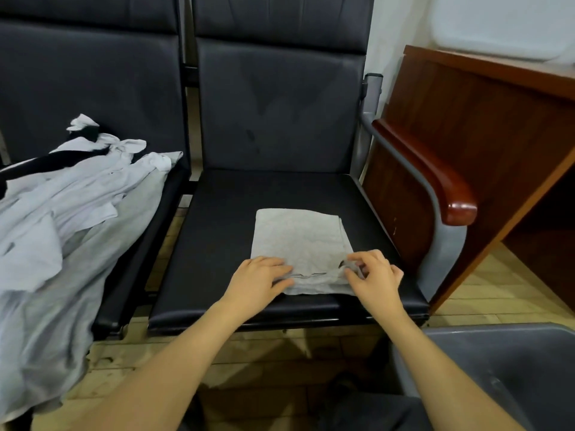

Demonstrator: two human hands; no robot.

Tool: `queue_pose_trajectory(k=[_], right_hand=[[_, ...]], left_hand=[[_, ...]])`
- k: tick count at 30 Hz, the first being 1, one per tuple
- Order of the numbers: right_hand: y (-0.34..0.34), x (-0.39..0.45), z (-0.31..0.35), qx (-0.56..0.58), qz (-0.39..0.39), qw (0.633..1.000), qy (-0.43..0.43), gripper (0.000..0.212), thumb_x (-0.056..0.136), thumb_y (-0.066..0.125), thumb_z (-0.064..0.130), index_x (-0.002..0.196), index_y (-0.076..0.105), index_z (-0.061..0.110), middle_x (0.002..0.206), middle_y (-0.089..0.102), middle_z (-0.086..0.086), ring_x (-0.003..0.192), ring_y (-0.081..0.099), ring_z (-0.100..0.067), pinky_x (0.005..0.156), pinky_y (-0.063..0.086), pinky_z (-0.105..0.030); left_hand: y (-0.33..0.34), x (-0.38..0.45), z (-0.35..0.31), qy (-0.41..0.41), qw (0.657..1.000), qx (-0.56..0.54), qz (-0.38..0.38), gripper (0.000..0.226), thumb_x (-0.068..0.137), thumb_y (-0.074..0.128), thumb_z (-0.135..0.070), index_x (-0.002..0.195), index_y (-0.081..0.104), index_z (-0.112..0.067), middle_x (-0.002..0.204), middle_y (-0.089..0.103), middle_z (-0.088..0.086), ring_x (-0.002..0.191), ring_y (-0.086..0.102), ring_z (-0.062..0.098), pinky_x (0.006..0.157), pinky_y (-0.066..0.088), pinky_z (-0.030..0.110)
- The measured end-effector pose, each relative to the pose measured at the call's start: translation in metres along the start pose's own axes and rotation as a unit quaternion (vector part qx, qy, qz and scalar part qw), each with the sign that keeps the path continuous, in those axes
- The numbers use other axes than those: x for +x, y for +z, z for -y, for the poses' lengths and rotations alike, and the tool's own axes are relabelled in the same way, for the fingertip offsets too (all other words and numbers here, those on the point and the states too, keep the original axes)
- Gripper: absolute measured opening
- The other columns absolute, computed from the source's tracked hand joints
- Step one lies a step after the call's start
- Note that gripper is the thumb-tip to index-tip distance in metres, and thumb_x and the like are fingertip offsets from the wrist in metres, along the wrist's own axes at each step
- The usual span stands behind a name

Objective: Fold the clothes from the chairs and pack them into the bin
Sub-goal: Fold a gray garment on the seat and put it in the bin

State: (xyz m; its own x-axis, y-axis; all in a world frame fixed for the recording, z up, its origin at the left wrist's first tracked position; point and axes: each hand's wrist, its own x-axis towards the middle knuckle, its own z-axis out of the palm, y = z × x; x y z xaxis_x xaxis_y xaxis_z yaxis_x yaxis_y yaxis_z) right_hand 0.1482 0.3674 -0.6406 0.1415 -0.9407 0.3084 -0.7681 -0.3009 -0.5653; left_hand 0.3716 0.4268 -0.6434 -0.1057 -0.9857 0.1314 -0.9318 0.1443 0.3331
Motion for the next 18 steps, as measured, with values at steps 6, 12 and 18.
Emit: queue_pose_trajectory(k=[6, 12, 18], right_hand=[[0.004, 0.000, 0.012, -0.052, 0.054, 0.990, -0.120, 0.039, 0.093, 0.056, 0.036, 0.131, 0.051, 0.028, 0.127, 0.053, 0.013, 0.117, 0.046, -0.005, 0.101, 0.011, -0.023], [0.006, 0.006, -0.011, -0.071, 0.079, 0.993, -0.046, 0.012, 0.091, 0.060, 0.034, 0.098, 0.069, 0.031, 0.098, 0.051, 0.012, 0.101, 0.047, -0.010, 0.086, 0.011, -0.024], [0.010, 0.007, -0.014, 0.001, 0.106, 0.994, -0.011, 0.025, 0.089, 0.063, 0.034, 0.114, 0.063, 0.033, 0.119, 0.055, 0.016, 0.115, 0.044, -0.007, 0.091, 0.013, -0.026]], left_hand=[[0.013, -0.001, 0.004, 0.021, 0.996, -0.027, -0.082, 0.025, 0.091, 0.061, -0.031, 0.115, 0.068, -0.028, 0.121, 0.063, -0.009, 0.113, 0.055, 0.014, 0.094, 0.037, 0.032], [0.014, -0.005, 0.007, 0.064, 0.989, 0.000, -0.131, 0.032, 0.087, 0.050, -0.039, 0.096, 0.075, -0.022, 0.095, 0.072, -0.008, 0.086, 0.066, 0.015, 0.068, 0.051, 0.031], [0.022, 0.002, 0.005, 0.036, 0.991, 0.013, -0.129, 0.024, 0.089, 0.062, -0.033, 0.108, 0.072, -0.023, 0.099, 0.066, -0.006, 0.092, 0.059, 0.018, 0.076, 0.038, 0.028]])
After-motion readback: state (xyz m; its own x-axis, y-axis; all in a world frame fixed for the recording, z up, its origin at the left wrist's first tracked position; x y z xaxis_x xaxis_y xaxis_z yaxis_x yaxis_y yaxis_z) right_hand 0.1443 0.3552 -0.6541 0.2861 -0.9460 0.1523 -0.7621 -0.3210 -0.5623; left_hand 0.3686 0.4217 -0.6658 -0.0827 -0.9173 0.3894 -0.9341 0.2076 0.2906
